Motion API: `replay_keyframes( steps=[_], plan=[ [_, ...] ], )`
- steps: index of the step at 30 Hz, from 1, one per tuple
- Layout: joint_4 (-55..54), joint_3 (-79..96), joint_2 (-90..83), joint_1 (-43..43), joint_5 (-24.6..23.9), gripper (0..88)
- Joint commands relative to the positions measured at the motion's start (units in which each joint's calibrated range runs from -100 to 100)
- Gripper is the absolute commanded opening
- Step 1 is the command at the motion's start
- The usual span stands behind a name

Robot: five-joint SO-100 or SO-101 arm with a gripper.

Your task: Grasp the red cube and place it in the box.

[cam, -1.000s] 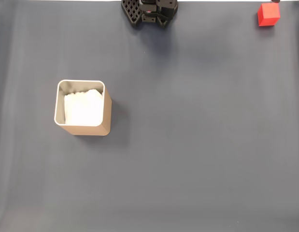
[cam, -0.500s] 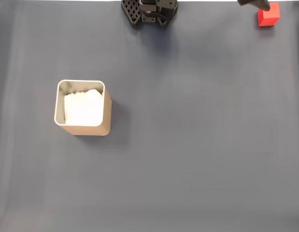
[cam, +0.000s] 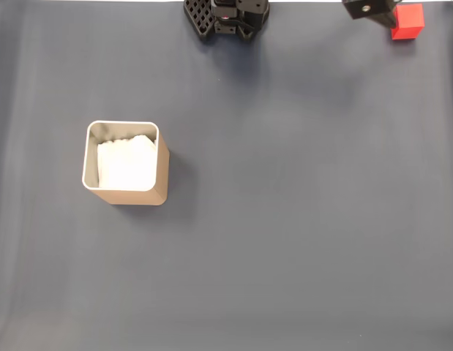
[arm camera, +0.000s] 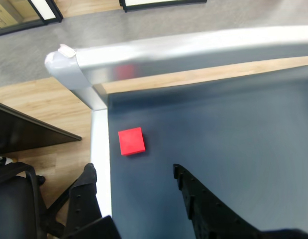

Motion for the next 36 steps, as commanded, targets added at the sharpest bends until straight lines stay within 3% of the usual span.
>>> replay_keyframes(
  steps=[1, 13, 36],
  plan=[
    [-0.5, 1.1, -3.0, -0.3, -0.3, 37.9],
    [-0.9, 6.9, -7.2, -0.4, -0.3, 37.8],
    [-0.3, 2.0, 8.5, -1.2, -1.7, 37.2]
  ],
)
